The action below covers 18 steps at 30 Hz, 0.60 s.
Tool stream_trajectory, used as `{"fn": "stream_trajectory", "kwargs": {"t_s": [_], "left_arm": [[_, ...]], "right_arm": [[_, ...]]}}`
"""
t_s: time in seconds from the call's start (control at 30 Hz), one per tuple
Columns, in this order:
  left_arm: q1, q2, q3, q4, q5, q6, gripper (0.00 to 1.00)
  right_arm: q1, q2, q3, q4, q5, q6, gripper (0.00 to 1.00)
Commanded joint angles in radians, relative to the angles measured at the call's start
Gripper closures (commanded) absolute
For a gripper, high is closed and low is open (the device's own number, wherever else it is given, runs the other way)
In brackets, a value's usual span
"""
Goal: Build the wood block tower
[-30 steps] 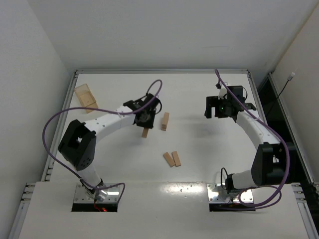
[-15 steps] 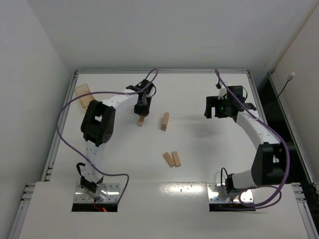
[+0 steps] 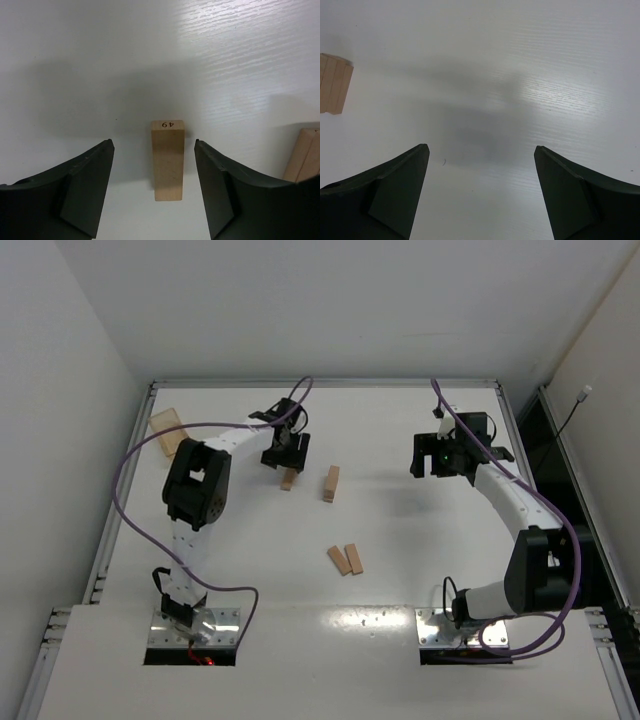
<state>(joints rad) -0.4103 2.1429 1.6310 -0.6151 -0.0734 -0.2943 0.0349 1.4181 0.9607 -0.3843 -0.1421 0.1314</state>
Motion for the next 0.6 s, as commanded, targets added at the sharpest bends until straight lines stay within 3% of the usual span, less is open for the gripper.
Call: {"fn": "stream_trajectory", "kwargs": {"t_s": [0.0, 0.1, 0.2, 0.37, 0.43, 0.57], "left_arm": [[0.008, -0.090, -0.037, 0.029, -0.005, -0.031, 0.37], [-0.014, -0.155, -0.107, 0.064, -0.005, -0.051, 0.37], [-0.053, -0.241, -0.195, 0.098, -0.120, -0.103, 0.39], [-0.065, -0.412, -0.460, 0.311, -0.167, -0.212, 0.40], [-0.090, -0.423, -0.568, 0.374, -0.167, -0.212, 0.43], [-0.104, -0.390, -0.590, 0.423, -0.189, -0.177, 0.47]], "right_arm": [[-0.004, -0.010, 0.000, 0.036, -0.017, 0.007, 0.16], [-0.004, -0.010, 0.000, 0.036, -0.017, 0.007, 0.16], [-0.004, -0.010, 0.000, 0.036, -0.017, 0.007, 0.16], [-0.004, -0.010, 0.000, 0.036, -0.017, 0.007, 0.16], [-0.004, -0.010, 0.000, 0.036, -0.017, 0.007, 0.16], [-0.004, -0.019, 0.000, 0.036, -0.017, 0.007, 0.16]]}}
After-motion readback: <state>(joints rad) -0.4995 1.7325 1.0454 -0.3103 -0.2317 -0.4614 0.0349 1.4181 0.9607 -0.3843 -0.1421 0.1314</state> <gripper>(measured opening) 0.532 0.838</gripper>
